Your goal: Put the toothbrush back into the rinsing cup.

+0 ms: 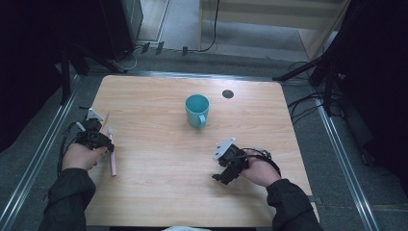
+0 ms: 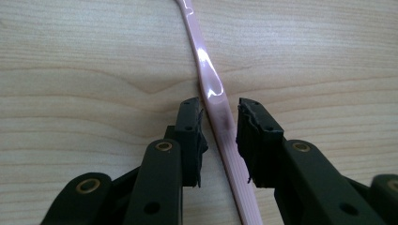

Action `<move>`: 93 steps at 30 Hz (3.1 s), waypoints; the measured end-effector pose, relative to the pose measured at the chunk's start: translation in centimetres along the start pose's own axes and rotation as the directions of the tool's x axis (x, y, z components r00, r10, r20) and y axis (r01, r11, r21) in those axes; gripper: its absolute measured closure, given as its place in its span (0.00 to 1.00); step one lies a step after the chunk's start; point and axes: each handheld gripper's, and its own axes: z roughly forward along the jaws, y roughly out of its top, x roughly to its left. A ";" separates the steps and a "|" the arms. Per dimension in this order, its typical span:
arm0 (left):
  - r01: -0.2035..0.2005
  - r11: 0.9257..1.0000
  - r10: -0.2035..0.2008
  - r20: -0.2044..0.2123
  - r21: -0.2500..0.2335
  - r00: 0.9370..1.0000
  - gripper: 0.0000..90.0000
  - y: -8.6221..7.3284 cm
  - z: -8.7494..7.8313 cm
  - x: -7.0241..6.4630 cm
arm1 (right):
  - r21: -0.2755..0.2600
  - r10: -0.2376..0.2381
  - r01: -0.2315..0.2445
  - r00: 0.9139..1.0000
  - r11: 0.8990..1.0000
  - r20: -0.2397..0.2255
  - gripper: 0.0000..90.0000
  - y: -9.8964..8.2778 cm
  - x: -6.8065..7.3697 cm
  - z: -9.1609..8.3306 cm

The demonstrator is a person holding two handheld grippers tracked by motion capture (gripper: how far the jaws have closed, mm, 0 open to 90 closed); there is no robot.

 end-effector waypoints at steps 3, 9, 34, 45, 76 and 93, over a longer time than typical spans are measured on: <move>-0.002 1.000 0.002 -0.002 0.011 1.000 0.77 0.3 0.2 0.0 | 0.001 0.004 -0.004 1.000 1.000 0.004 0.18 -0.2 0.1 -0.1; 0.001 1.000 -0.001 -0.018 0.028 1.000 0.77 0.7 0.6 -0.2 | 0.005 0.020 -0.020 1.000 1.000 0.007 0.18 -0.8 0.2 -0.4; -0.059 0.997 0.062 -0.065 0.044 0.996 0.86 0.7 1.0 -1.0 | -0.001 0.031 -0.031 0.999 1.000 0.017 0.18 -1.2 0.4 -0.6; -0.086 0.995 0.089 -0.077 0.042 0.993 0.88 0.7 1.1 -1.2 | -0.006 0.034 -0.034 0.999 0.999 0.013 0.18 -1.2 0.3 -0.7; -0.095 0.995 0.095 -0.001 -0.004 0.995 0.93 0.4 0.0 0.3 | -0.010 0.038 -0.038 0.999 0.999 0.016 0.18 -1.3 0.2 -0.8; -0.112 0.966 0.139 0.101 -0.233 0.985 0.93 -0.1 -3.3 -0.5 | -0.010 0.032 -0.031 0.999 0.999 0.013 0.18 -1.2 0.2 -0.8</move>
